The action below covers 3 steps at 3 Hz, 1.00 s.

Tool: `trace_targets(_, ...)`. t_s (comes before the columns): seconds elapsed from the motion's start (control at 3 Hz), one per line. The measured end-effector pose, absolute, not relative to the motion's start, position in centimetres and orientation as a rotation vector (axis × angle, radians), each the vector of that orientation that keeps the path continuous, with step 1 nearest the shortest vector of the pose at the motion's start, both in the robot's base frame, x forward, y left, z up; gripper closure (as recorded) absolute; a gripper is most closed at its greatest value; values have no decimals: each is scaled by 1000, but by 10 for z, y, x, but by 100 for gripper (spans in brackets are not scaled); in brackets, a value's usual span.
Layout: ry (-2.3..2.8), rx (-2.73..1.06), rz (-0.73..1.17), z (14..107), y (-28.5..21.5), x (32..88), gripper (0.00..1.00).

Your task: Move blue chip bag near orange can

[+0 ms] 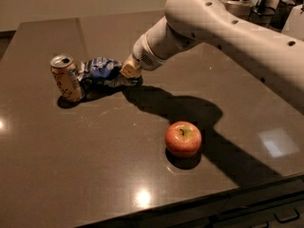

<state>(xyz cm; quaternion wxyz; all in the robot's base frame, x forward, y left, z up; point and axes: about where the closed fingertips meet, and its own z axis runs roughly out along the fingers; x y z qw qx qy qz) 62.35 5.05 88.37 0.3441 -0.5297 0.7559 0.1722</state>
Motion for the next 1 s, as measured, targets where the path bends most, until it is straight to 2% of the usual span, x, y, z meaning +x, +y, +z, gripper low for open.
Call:
trace_targets(0.67,1957,-1395,458,883,55,621,39)
trace_targets(1.0,1956,-1399,460,882,57,620,9)
